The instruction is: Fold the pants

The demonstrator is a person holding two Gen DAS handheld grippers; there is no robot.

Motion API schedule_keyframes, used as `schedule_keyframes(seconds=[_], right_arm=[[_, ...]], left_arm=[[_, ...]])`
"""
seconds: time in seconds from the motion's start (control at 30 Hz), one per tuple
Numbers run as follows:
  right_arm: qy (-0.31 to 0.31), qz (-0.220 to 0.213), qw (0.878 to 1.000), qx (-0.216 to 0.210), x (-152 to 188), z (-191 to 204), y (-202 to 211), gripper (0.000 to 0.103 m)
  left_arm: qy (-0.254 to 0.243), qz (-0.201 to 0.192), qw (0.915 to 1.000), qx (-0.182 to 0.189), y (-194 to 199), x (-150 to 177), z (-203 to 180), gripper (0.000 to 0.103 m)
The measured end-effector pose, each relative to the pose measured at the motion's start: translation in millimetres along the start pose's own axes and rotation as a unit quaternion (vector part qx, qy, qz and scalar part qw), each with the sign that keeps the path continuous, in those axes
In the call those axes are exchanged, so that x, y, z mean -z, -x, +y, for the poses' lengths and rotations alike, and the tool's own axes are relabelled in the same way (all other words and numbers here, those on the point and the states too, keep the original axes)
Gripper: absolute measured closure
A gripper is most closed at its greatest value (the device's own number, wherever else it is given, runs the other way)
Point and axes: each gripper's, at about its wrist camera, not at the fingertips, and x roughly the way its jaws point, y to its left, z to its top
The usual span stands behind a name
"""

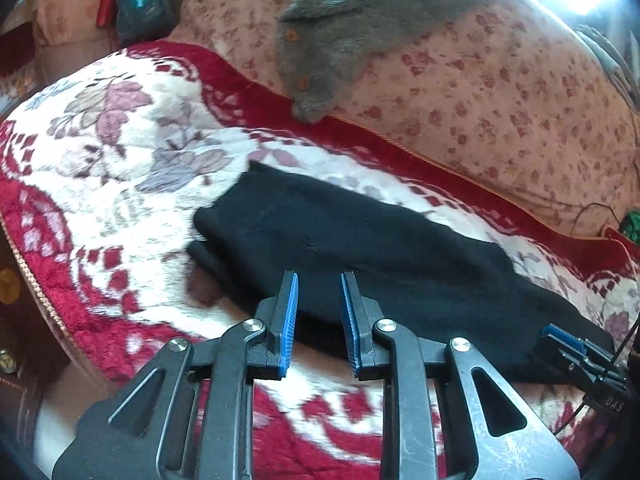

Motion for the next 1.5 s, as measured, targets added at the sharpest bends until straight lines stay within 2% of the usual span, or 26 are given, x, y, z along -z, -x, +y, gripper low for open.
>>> schedule_keyframes(seconds=[0.03, 0.1, 0.3, 0.53, 0.67, 0.9, 1.07, 1.37, 1.5], right_arm=[[-0.003, -0.004, 1.0, 0.006, 1, -4, 5, 0.051], [-0.011, -0.012, 1.0, 0.019, 3, -13, 18, 0.049], [-0.055, -0.029, 0.997, 0.039, 12, -47, 51, 0.049], [-0.076, -0.046, 0.994, 0.062, 19, -71, 76, 0.049], [-0.081, -0.054, 0.993, 0.071, 22, -79, 82, 0.049], [-0.097, -0.055, 0.992, 0.059, 29, -94, 90, 0.048], [-0.114, -0.059, 0.988, 0.08, 36, -109, 103, 0.048], [-0.178, -0.072, 0.973, 0.128, 67, -160, 146, 0.048], [-0.209, -0.078, 0.966, 0.132, 86, -177, 166, 0.048]], left_arm=[[-0.004, 0.002, 1.0, 0.008, 0, 0, -8, 0.07], [-0.01, 0.002, 0.9997, 0.021, 1, 1, -21, 0.067], [-0.043, 0.006, 0.9979, 0.048, -1, 2, -65, 0.067], [-0.073, 0.019, 0.9948, 0.069, -7, 9, -104, 0.067], [-0.083, 0.026, 0.9934, 0.074, -10, 14, -115, 0.067], [-0.097, 0.04, 0.9915, 0.078, -18, 22, -128, 0.067], [-0.103, 0.047, 0.9897, 0.087, -24, 26, -138, 0.067], [-0.136, 0.07, 0.9792, 0.133, -35, 34, -174, 0.067], [-0.157, 0.079, 0.9723, 0.154, -39, 38, -196, 0.067]])
